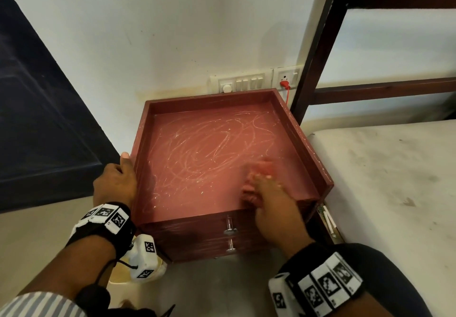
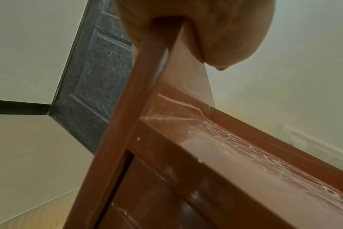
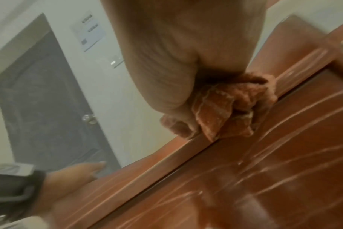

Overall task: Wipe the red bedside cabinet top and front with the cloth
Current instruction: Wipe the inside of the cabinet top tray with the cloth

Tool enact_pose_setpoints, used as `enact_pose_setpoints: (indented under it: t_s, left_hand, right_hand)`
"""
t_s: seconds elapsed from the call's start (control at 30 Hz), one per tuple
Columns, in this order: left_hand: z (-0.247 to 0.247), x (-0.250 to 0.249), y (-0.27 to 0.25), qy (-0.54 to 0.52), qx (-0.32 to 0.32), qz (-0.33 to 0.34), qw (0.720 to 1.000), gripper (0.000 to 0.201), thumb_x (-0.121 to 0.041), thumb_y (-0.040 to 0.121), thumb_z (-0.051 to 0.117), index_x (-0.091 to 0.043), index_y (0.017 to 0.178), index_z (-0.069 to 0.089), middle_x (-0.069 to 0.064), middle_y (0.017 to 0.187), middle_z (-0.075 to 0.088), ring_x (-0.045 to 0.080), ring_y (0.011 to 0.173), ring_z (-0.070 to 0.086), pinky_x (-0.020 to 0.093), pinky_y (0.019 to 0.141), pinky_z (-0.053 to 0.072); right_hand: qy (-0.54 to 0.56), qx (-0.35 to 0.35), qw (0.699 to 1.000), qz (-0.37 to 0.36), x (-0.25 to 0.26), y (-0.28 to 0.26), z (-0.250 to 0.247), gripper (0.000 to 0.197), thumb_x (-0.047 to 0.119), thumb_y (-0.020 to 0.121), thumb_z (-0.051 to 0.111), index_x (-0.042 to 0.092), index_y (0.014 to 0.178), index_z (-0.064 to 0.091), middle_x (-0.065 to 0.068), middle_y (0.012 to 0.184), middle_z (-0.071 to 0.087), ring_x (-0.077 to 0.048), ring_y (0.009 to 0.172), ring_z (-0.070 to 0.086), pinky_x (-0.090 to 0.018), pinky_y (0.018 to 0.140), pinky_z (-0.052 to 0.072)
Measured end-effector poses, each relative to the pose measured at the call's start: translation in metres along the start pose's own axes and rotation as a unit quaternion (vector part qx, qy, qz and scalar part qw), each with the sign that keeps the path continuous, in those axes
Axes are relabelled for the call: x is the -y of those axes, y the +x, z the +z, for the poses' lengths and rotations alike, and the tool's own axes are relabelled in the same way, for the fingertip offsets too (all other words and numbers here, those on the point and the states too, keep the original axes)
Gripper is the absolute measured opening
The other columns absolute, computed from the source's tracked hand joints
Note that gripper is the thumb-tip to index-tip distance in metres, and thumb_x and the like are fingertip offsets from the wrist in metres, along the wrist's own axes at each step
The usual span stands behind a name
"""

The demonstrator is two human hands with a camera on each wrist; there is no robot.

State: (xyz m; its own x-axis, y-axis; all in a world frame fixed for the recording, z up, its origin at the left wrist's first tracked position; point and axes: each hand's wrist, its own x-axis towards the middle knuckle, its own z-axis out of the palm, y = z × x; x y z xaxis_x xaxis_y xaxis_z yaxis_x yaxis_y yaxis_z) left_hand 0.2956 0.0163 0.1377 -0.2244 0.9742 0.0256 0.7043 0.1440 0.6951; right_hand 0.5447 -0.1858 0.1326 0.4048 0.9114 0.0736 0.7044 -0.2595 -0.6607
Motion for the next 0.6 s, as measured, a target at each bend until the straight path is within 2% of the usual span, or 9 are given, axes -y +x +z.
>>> enact_pose_setpoints:
  t_s: [0.07, 0.1, 0.17, 0.2, 0.27, 0.33, 0.43, 0.53, 0.6]
  left_hand:
    - [0.0, 0.001, 0.0, -0.005, -0.001, 0.0, 1.0, 0.067, -0.065, 0.103, 0.029, -0.005, 0.097, 0.06, 0.02, 0.095, 0.059, 0.036, 0.086, 0.055, 0.046, 0.082, 0.044]
    - [0.0, 0.001, -0.001, -0.011, -0.002, 0.0, 1.0, 0.067, -0.064, 0.103, 0.03, -0.005, 0.098, 0.061, 0.018, 0.094, 0.058, 0.035, 0.086, 0.053, 0.045, 0.082, 0.043]
    - [0.0, 0.003, -0.001, -0.016, -0.005, -0.004, 1.0, 0.067, -0.062, 0.103, 0.03, -0.004, 0.098, 0.062, 0.017, 0.095, 0.057, 0.034, 0.086, 0.052, 0.043, 0.082, 0.041]
    - [0.0, 0.003, -0.001, -0.016, -0.006, -0.008, 1.0, 0.067, -0.062, 0.104, 0.03, -0.004, 0.099, 0.062, 0.017, 0.095, 0.056, 0.034, 0.087, 0.052, 0.043, 0.082, 0.04]
    - [0.001, 0.003, 0.001, -0.016, -0.003, -0.011, 1.0, 0.068, -0.063, 0.103, 0.029, -0.004, 0.101, 0.063, 0.017, 0.096, 0.056, 0.038, 0.091, 0.055, 0.043, 0.082, 0.04]
    - [0.001, 0.002, 0.002, -0.012, 0.006, -0.011, 1.0, 0.067, -0.062, 0.104, 0.029, -0.004, 0.104, 0.063, 0.02, 0.101, 0.059, 0.042, 0.099, 0.058, 0.042, 0.083, 0.039]
    - [0.0, 0.0, 0.0, -0.011, 0.011, -0.005, 1.0, 0.067, -0.061, 0.104, 0.03, -0.003, 0.107, 0.064, 0.026, 0.11, 0.063, 0.042, 0.1, 0.058, 0.041, 0.083, 0.038]
    - [-0.001, 0.0, 0.0, -0.013, 0.008, -0.005, 1.0, 0.067, -0.061, 0.104, 0.03, -0.003, 0.105, 0.063, 0.024, 0.105, 0.062, 0.039, 0.093, 0.056, 0.042, 0.082, 0.039]
    - [0.0, 0.001, 0.0, -0.015, 0.006, -0.006, 1.0, 0.067, -0.061, 0.104, 0.03, -0.003, 0.103, 0.063, 0.018, 0.098, 0.058, 0.034, 0.088, 0.052, 0.042, 0.082, 0.039]
  right_hand:
    - [0.049, 0.103, 0.989, -0.094, 0.009, -0.005, 0.01, 0.068, -0.013, 0.081, 0.054, 0.025, 0.137, 0.06, 0.02, 0.136, 0.055, 0.02, 0.121, 0.039, -0.001, 0.11, 0.021]
    - [0.063, 0.138, 0.982, -0.112, 0.006, -0.004, 0.009, 0.068, -0.014, 0.079, 0.053, 0.025, 0.134, 0.064, 0.017, 0.138, 0.057, 0.018, 0.121, 0.04, 0.005, 0.104, 0.018]
    - [0.079, 0.157, 0.981, -0.079, -0.007, 0.002, -0.006, 0.069, -0.014, 0.083, 0.05, 0.031, 0.134, 0.064, 0.014, 0.141, 0.054, 0.004, 0.126, 0.044, 0.005, 0.1, 0.022]
    - [0.084, 0.143, 0.986, -0.03, -0.014, 0.005, -0.016, 0.069, -0.012, 0.088, 0.049, 0.036, 0.136, 0.061, 0.013, 0.139, 0.051, -0.003, 0.124, 0.048, 0.0, 0.1, 0.03]
    - [0.07, 0.043, 0.993, 0.089, -0.03, 0.011, -0.027, 0.066, -0.008, 0.094, 0.048, 0.036, 0.143, 0.052, 0.006, 0.136, 0.053, -0.016, 0.121, 0.056, -0.023, 0.103, 0.047]
    - [-0.036, -0.027, 0.99, 0.132, -0.032, 0.014, -0.02, 0.065, -0.002, 0.094, 0.05, 0.027, 0.152, 0.04, -0.002, 0.154, 0.044, -0.024, 0.143, 0.041, -0.045, 0.12, 0.035]
    - [-0.123, 0.004, 0.992, 0.004, -0.013, 0.008, 0.014, 0.076, 0.008, 0.093, 0.052, 0.022, 0.16, 0.021, 0.002, 0.167, 0.022, -0.021, 0.155, 0.012, -0.044, 0.128, 0.008]
    - [-0.026, 0.134, 0.978, -0.157, 0.005, 0.0, 0.036, 0.067, 0.005, 0.09, 0.055, 0.025, 0.153, 0.042, 0.012, 0.161, 0.034, -0.002, 0.147, 0.018, -0.032, 0.127, 0.009]
    - [0.019, 0.182, 0.967, -0.179, 0.006, 0.001, 0.03, 0.066, -0.001, 0.086, 0.057, 0.03, 0.145, 0.054, 0.019, 0.153, 0.043, 0.014, 0.138, 0.021, -0.025, 0.126, 0.017]
